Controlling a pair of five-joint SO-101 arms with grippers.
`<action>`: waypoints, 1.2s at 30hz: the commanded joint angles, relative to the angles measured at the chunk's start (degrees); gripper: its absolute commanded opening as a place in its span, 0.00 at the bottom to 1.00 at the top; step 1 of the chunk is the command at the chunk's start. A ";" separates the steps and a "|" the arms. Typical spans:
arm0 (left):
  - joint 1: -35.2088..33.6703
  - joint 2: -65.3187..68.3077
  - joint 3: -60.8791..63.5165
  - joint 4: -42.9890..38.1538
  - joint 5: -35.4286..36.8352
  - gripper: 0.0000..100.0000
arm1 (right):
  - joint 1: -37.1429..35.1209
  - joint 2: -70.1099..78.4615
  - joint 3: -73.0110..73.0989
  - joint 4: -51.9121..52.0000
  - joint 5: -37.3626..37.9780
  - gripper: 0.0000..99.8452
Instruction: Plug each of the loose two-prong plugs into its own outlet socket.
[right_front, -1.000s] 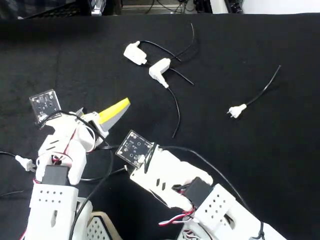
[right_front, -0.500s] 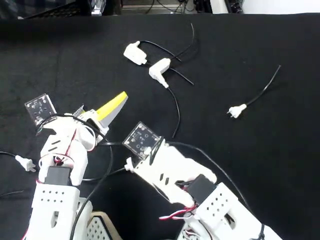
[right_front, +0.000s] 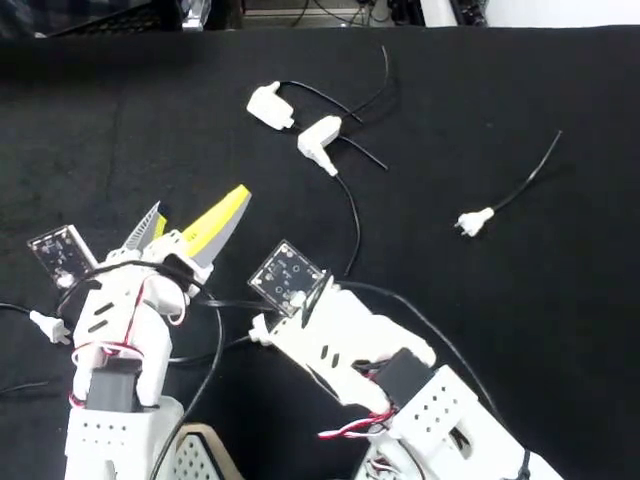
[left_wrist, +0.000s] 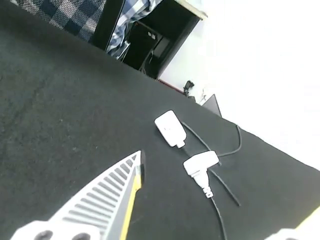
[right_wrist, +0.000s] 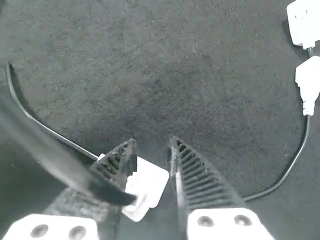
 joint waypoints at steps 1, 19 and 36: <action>-0.31 2.81 -1.27 -2.29 -0.09 0.52 | -2.73 -0.84 -1.89 1.14 -0.18 0.12; -4.26 32.70 -12.18 -10.20 0.53 0.52 | -2.99 -0.84 -1.71 1.05 1.23 0.02; -4.79 32.70 -12.35 -14.07 0.53 0.52 | -3.08 -0.48 -1.54 0.97 1.05 0.12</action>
